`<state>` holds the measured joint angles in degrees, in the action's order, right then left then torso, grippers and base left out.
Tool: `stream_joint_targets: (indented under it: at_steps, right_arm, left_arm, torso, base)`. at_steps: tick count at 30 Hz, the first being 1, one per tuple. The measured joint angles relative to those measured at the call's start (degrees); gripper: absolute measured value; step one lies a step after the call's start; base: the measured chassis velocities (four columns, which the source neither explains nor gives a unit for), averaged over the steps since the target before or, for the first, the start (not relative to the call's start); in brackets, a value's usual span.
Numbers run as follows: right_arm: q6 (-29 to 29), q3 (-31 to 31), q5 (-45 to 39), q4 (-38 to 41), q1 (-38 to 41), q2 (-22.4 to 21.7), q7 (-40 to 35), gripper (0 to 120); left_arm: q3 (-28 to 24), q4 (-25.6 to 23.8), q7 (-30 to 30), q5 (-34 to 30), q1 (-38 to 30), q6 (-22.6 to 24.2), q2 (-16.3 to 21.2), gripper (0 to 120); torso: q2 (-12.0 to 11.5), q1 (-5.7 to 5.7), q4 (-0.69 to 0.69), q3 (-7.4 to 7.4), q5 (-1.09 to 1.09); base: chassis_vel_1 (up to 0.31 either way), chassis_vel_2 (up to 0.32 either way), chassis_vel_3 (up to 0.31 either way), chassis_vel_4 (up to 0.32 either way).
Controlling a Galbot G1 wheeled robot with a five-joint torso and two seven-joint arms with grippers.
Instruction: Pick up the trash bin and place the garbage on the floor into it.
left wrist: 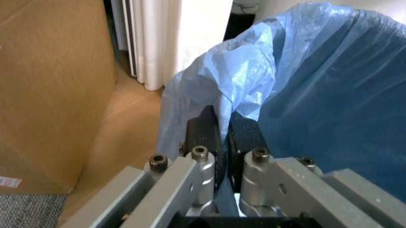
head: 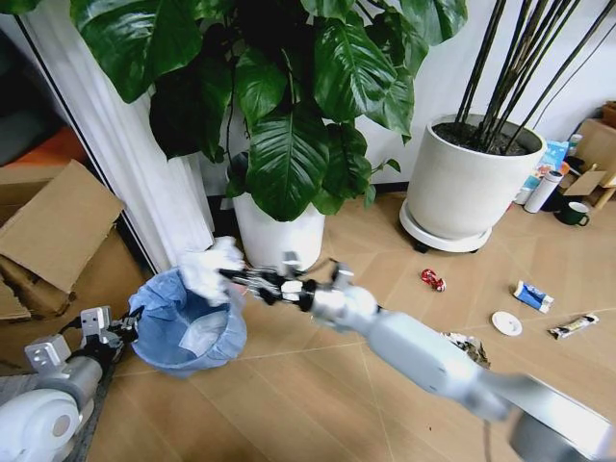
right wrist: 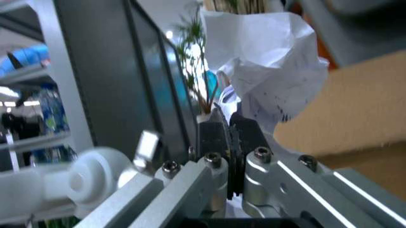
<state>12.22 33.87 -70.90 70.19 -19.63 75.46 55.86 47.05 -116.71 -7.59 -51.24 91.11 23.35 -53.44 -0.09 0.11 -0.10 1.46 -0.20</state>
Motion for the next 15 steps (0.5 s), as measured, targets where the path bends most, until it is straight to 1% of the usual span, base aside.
stream_joint_targets:
  at_steps: [1, 2, 3, 4, 7, 9, 11, 12, 13, 14, 15]
  right_arm:
    - [-0.1, 1.4, 0.1, -2.1, 1.4, 1.0, 0.1, 0]
    - [-0.1, 1.4, 0.1, -2.1, 1.4, 1.0, 0.1, 0]
    - [-0.3, 2.1, 0.6, -3.7, 2.3, 1.6, 0.2, 0]
    - [-0.5, 3.0, 1.7, -5.8, 3.3, 2.2, 0.2, 0]
    - [-1.1, 4.1, 2.3, -7.1, 3.8, 2.4, -0.1, 0]
    - [-1.5, 4.8, 3.3, -8.2, 3.9, 2.4, -0.4, 8]
    - [-1.8, 5.2, 4.7, -8.8, 3.9, 2.2, -0.6, 19]
    - [-1.8, 5.2, 4.7, -8.8, 3.9, 2.2, -0.6, 19]
    - [-1.9, 5.5, 5.8, -9.1, 4.2, 1.9, -0.8, 21]
    - [-2.0, 5.6, 6.2, -9.1, 4.4, 1.7, -1.1, 28]
    - [-2.0, 5.7, 6.4, -9.1, 4.7, 1.5, -1.4, 31]
  left_arm:
    - [0.0, -0.2, 0.0, -0.2, 0.0, 0.2, 0.2, 0]
    - [0.0, -0.2, 0.0, -0.2, 0.0, 0.2, 0.2, 0]
    - [0.0, -0.4, -0.1, -0.6, -0.1, 0.4, 0.4, 0]
    - [0.1, -0.9, -0.3, -1.2, -0.3, 0.7, 0.7, 0]
    - [0.3, -1.3, -0.7, -2.0, -0.5, 1.2, 1.1, 0]
    - [0.4, -1.3, -0.9, -2.5, -0.7, 1.4, 1.4, 0]
    - [0.4, -1.3, -0.9, -2.6, -0.8, 1.4, 1.5, 0]
    - [0.4, -1.3, -0.9, -2.6, -0.8, 1.4, 1.5, 0]
    - [0.4, -1.2, -0.9, -2.6, -1.0, 1.5, 1.6, 0]
    - [0.4, -1.2, -0.9, -2.7, -1.1, 1.5, 1.7, 0]
    - [0.5, -1.1, -0.9, -2.7, -1.2, 1.5, 1.7, 0]
  torso:
    - [0.0, 0.00, -0.01, 0.00, 0.00]
    - [0.0, 0.00, -0.01, 0.00, 0.00]
    - [0.0, 0.00, -0.01, 0.00, 0.01]
    - [0.0, 0.00, -0.04, 0.00, 0.00]
    - [0.0, 0.00, -0.05, 0.00, 0.01]
    - [0.0, 0.00, -0.05, 0.00, 0.01]
    - [0.0, 0.00, -0.04, 0.00, 0.01]
    - [0.0, 0.00, -0.04, 0.00, 0.01]
    - [0.0, 0.00, -0.04, 0.00, 0.01]
    - [0.0, 0.00, -0.03, 0.00, 0.01]
    - [0.0, 0.00, -0.04, 0.00, 0.01]
  base:
    - [0.000, 0.000, 0.000, 0.000]
    - [0.000, 0.000, 0.000, 0.000]
    - [0.000, 0.000, 0.000, 0.000]
    - [0.000, 0.000, 0.000, 0.000]
    - [0.000, 0.000, 0.000, 0.000]
    - [0.000, 0.000, 0.000, 0.000]
    - [0.000, 0.000, 0.000, 0.000]
    - [0.000, 0.000, 0.000, 0.000]
    - [0.000, 0.000, 0.000, 0.000]
    - [0.000, 0.000, 0.000, 0.000]
    - [0.000, 0.000, 0.000, 0.000]
